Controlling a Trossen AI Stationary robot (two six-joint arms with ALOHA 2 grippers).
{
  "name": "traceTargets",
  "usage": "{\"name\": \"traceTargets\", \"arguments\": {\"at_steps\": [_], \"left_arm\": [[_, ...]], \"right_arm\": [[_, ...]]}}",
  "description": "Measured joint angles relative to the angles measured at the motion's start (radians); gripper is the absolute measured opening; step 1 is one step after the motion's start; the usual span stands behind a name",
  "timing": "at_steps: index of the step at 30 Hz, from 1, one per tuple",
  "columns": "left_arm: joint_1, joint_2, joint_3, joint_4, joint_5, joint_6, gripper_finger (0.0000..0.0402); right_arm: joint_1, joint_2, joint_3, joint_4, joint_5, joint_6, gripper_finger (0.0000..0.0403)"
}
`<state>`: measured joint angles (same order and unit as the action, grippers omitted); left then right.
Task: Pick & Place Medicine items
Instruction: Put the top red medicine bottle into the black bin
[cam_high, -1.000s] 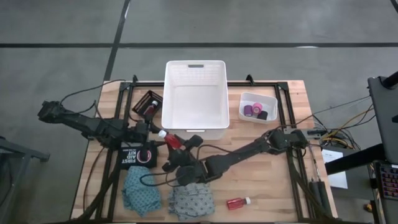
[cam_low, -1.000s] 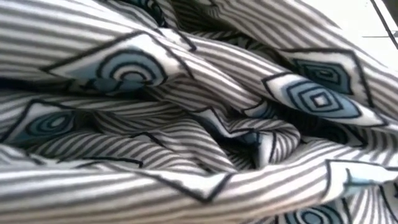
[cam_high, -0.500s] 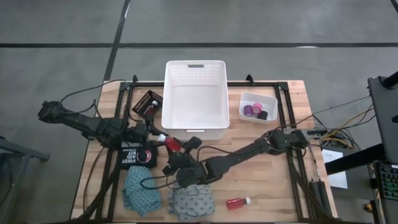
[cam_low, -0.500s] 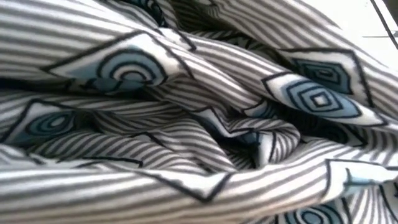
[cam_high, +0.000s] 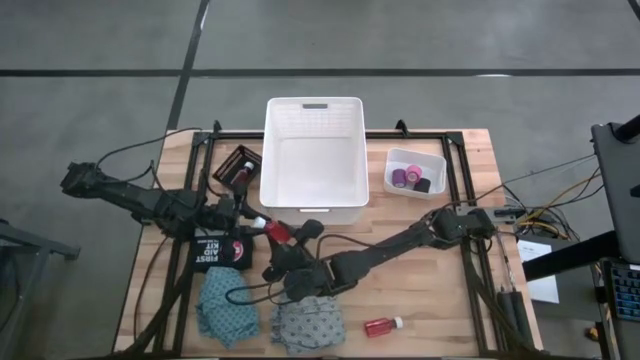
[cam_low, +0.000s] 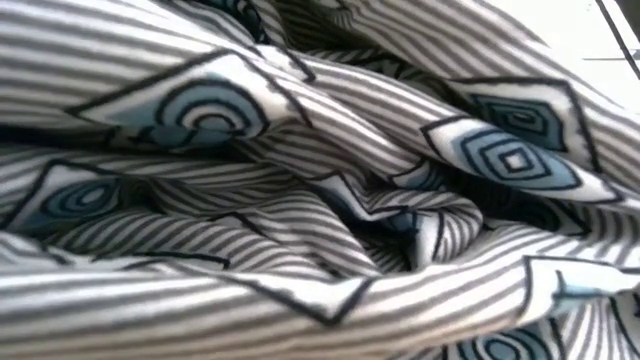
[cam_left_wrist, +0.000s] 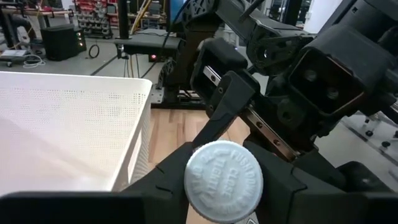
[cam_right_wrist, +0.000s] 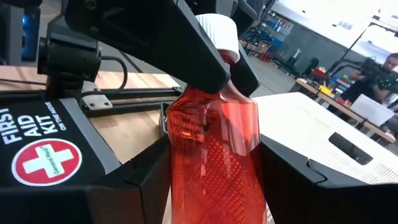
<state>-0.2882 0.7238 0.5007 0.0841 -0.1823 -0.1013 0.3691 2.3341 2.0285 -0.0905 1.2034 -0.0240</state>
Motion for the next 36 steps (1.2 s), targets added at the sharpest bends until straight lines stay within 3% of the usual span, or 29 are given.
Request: {"name": "traceTargets", "arguments": {"at_steps": [15,36], "left_arm": [[0.000,0.000,0.000,-0.001,-0.001,0.000,0.0133],[-0.001,0.001,0.000,0.002,0.003,-0.003,0.0133]], "right_arm": [[-0.003,0.000,0.000,0.000,-0.002,-0.018,0.0207],[-0.007,0.000,0.000,0.000,-0.007,-0.039,0.0313]]}}
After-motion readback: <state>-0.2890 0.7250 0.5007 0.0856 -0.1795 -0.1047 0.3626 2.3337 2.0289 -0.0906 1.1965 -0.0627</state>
